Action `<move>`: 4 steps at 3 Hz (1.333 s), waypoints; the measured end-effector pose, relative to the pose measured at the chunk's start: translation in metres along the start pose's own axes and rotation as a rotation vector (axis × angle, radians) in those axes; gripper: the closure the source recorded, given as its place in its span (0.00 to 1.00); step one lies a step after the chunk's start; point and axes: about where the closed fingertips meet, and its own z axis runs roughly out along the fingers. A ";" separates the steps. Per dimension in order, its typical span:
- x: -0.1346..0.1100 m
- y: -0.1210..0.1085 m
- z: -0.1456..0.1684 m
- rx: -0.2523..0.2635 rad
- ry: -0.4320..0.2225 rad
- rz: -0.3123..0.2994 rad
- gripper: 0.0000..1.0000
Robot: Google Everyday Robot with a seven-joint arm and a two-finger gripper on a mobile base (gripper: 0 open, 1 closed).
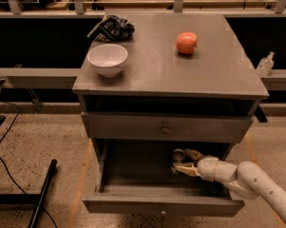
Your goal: Place green can into middle drawer
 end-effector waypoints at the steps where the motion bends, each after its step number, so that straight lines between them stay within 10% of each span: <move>1: 0.010 -0.002 0.004 -0.003 0.002 0.005 0.05; 3: 0.013 -0.004 -0.002 0.018 0.019 0.006 0.00; 4: -0.001 -0.009 -0.055 0.065 0.033 0.004 0.00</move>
Offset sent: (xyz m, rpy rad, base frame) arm 0.0027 -0.0067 -0.0216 -0.0087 0.0160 -0.0150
